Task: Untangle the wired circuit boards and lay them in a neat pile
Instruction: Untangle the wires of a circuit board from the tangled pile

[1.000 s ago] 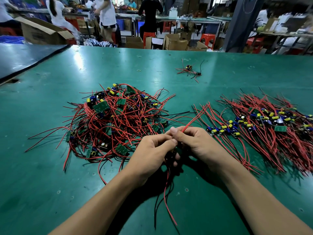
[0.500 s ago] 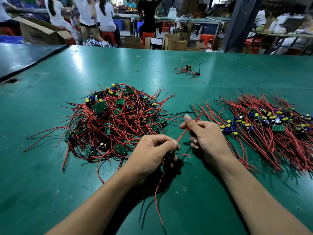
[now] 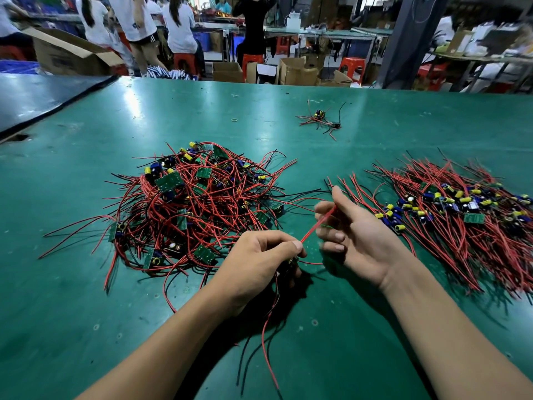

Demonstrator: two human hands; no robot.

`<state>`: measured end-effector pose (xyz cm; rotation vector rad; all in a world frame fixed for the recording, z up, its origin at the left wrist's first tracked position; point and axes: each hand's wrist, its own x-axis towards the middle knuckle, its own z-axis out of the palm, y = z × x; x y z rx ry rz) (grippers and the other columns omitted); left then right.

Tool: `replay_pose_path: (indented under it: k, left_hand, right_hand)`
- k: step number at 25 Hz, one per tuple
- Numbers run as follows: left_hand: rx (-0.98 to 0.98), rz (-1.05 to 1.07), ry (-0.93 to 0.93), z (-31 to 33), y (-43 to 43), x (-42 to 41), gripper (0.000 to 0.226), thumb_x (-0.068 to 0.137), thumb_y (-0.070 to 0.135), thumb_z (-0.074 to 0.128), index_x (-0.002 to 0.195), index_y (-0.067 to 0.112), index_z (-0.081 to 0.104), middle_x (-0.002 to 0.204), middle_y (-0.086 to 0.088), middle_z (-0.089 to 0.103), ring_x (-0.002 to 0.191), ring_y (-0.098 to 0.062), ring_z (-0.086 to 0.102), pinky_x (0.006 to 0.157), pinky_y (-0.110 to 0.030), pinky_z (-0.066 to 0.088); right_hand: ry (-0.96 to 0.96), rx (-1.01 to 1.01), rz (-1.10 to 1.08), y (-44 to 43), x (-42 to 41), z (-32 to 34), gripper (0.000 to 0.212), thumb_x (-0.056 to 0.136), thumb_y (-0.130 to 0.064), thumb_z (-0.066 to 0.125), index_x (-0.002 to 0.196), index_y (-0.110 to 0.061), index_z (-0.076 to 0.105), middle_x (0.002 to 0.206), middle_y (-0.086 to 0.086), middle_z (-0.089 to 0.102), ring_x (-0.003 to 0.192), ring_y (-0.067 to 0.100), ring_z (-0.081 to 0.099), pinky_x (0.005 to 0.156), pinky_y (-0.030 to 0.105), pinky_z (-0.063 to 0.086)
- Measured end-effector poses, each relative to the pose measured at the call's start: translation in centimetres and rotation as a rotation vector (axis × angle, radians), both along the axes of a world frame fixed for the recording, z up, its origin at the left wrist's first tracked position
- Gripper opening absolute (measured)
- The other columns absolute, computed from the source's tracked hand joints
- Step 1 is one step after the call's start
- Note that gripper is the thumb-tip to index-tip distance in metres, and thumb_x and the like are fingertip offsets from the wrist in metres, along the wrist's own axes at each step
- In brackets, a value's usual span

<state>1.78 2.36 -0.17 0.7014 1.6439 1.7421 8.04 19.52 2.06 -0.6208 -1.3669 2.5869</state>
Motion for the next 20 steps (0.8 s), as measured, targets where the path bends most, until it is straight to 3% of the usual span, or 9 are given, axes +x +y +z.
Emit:
replay_pose_path:
  k: [4, 6, 8, 12, 16, 20]
  left_hand:
    - [0.029, 0.040, -0.027, -0.3, 0.2, 0.0, 0.022, 0.094, 0.014, 0.061, 0.075, 0.010, 0.072, 0.068, -0.014, 0.068, 0.052, -0.021, 0.058, 0.051, -0.026, 0.050]
    - [0.047, 0.042, -0.015, -0.5, 0.2, 0.0, 0.023, 0.094, 0.013, 0.061, 0.074, 0.007, 0.069, 0.072, -0.017, 0.068, 0.055, -0.023, 0.059, 0.052, -0.027, 0.050]
    - [0.041, 0.038, -0.001, -0.5, 0.1, -0.1, 0.022, 0.093, 0.012, 0.061, 0.075, 0.001, 0.065, 0.067, -0.016, 0.067, 0.054, -0.024, 0.059, 0.054, -0.027, 0.050]
    - [0.002, 0.024, 0.033, -0.3, 0.2, -0.1, 0.019, 0.092, 0.012, 0.063, 0.077, 0.001, 0.067, 0.063, -0.012, 0.067, 0.051, -0.021, 0.057, 0.053, -0.025, 0.047]
    - [-0.009, 0.009, 0.047, 0.0, 0.2, 0.1, 0.018, 0.092, 0.011, 0.063, 0.078, 0.002, 0.068, 0.062, -0.011, 0.066, 0.050, -0.020, 0.056, 0.054, -0.025, 0.046]
    - [-0.002, -0.006, 0.005, 0.4, 0.0, 0.2, 0.018, 0.091, 0.011, 0.063, 0.075, 0.007, 0.070, 0.061, -0.012, 0.065, 0.050, -0.021, 0.054, 0.053, -0.025, 0.045]
  right_hand:
    - [-0.019, 0.363, 0.172, -1.6, -0.1, -1.2, 0.042, 0.083, -0.055, 0.065, 0.092, -0.016, 0.080, 0.058, -0.002, 0.051, 0.044, 0.008, 0.042, 0.041, 0.019, 0.030]
    - [-0.013, 0.398, 0.198, -2.2, -0.2, -1.8, 0.039, 0.081, -0.051, 0.070, 0.092, -0.014, 0.079, 0.057, 0.003, 0.058, 0.041, 0.012, 0.052, 0.041, 0.019, 0.038]
    - [-0.033, 0.438, 0.136, -2.2, -0.4, -1.9, 0.040, 0.076, -0.052, 0.073, 0.087, -0.013, 0.079, 0.055, 0.001, 0.057, 0.040, 0.011, 0.051, 0.040, 0.018, 0.037]
    - [-0.029, 0.443, -0.096, -0.9, -0.8, -2.1, 0.037, 0.075, -0.048, 0.072, 0.074, -0.012, 0.078, 0.052, -0.007, 0.045, 0.035, 0.006, 0.030, 0.035, 0.015, 0.023]
    - [0.003, 0.465, -0.227, -0.4, -0.8, -2.1, 0.038, 0.076, -0.050, 0.070, 0.072, -0.013, 0.077, 0.057, -0.006, 0.044, 0.037, 0.005, 0.029, 0.035, 0.016, 0.021]
    - [0.025, 0.269, -0.318, -0.5, -1.0, -1.5, 0.051, 0.091, -0.052, 0.059, 0.063, -0.011, 0.070, 0.053, -0.005, 0.040, 0.035, 0.005, 0.026, 0.033, 0.016, 0.020]
